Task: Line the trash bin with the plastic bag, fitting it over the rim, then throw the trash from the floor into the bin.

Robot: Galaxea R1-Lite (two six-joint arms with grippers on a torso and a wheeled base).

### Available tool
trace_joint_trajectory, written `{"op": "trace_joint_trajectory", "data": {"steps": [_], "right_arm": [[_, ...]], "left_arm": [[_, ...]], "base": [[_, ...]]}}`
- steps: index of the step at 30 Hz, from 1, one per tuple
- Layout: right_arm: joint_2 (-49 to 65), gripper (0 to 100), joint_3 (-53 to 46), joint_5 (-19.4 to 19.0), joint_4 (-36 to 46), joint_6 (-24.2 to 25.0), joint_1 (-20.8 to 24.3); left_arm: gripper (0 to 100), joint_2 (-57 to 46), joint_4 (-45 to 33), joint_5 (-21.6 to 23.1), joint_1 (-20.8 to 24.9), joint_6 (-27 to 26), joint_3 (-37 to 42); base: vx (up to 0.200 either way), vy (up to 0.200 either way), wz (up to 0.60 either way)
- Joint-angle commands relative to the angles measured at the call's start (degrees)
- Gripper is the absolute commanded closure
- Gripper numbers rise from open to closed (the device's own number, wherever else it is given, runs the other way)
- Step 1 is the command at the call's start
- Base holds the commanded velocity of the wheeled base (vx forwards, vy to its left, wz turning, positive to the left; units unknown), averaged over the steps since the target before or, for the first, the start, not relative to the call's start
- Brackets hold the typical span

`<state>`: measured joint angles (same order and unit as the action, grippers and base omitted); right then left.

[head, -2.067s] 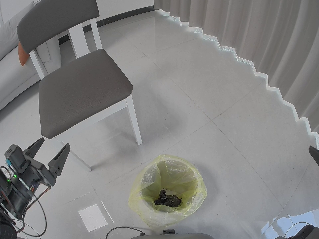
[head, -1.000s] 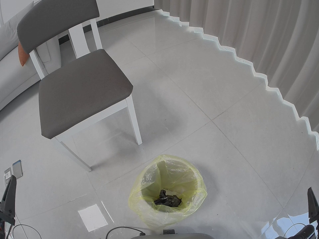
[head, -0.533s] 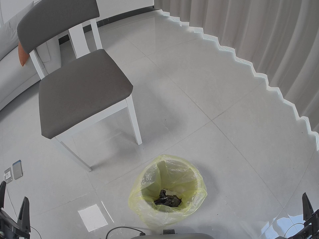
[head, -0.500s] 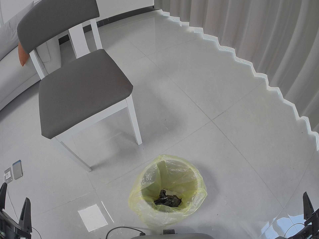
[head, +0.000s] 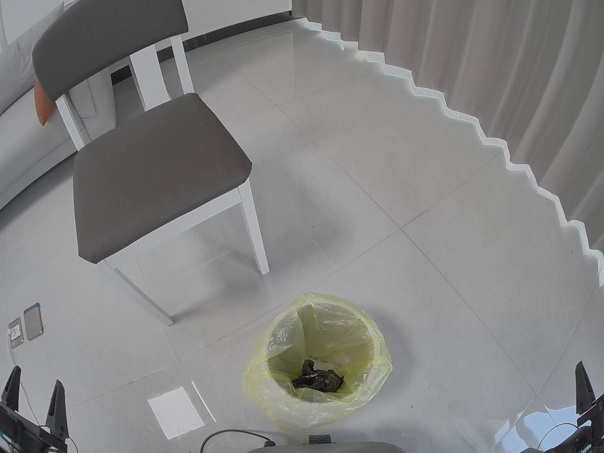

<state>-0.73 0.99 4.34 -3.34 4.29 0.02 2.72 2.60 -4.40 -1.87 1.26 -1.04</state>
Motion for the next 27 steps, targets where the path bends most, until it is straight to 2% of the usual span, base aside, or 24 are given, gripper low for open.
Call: {"op": "trace_joint_trajectory", "data": {"steps": [1,6,7,9,14,16,17,19,21,22,23,24,25,27], "right_arm": [[0.47,0,-0.81,-0.03,-0.26,-3.32,-0.02],[0.47,0,-0.81,-1.26,-0.26,-4.73,-0.02],[0.47,0,-0.81,-3.99,-0.09,-3.68,0.06],[0.47,0,-0.81,-6.45,-0.09,-2.88,0.06],[0.47,0,-0.9,-9.44,-0.61,-3.59,0.06],[0.47,0,-0.99,-11.55,-0.79,-4.03,0.06],[0.47,0,-0.99,-13.74,-1.41,-6.49,0.06],[0.47,0,-0.99,-12.51,-2.28,-10.62,-0.02],[0.56,0,-0.99,-9.7,-4.83,-10.88,-0.11],[0.56,0,-0.99,-6.27,-1.76,-10.62,-0.02],[0.64,0,-0.99,-3.46,3.08,-8.07,-0.02],[0.56,0,-0.64,-3.02,5.89,-5.52,0.06],[0.56,0,-0.55,-3.37,5.19,-3.06,0.06],[0.56,0,-0.9,-3.55,3.43,-4.82,0.06]], "left_arm": [[0,0.45,-2.51,1.41,-0.33,1.21,1.04],[0,0.45,-2.16,1.5,-0.33,0.77,1.04],[0,0.45,-2.16,1.5,-0.33,0.77,1.04],[0,0.45,-2.16,1.5,-0.24,0.68,1.04],[0,0.45,-2.25,1.59,-0.24,0.06,1.04],[0,0.45,-2.25,1.59,-0.24,0.24,1.04],[0,0.45,-2.25,1.59,-0.24,0.41,1.04],[0,0.45,-2.25,1.5,-0.16,0.33,1.04],[0,0.45,-2.25,1.5,-0.07,0.24,1.04],[0,0.45,-2.25,1.5,-0.07,0.24,1.04],[0,0.45,-2.25,1.5,-0.07,0.33,1.04],[0,0.45,-2.25,1.5,-0.07,0.41,1.04],[0,0.45,-2.25,1.5,-0.07,0.5,1.04],[0,0.45,-2.16,1.68,0.02,0.06,1.04]], "base": [[0.0,0.0,0.0],[0.0,0.0,0.0],[0.0,0.0,0.0],[0.0,0.0,0.0],[0.0,0.0,0.0],[0.0,0.0,0.0],[0.0,0.0,0.0],[0.0,0.0,0.0],[0.0,0.0,0.0],[0.0,0.0,0.0],[0.0,0.0,0.0],[0.0,0.0,0.0],[0.0,0.0,0.0],[0.0,0.0,0.0]]}}
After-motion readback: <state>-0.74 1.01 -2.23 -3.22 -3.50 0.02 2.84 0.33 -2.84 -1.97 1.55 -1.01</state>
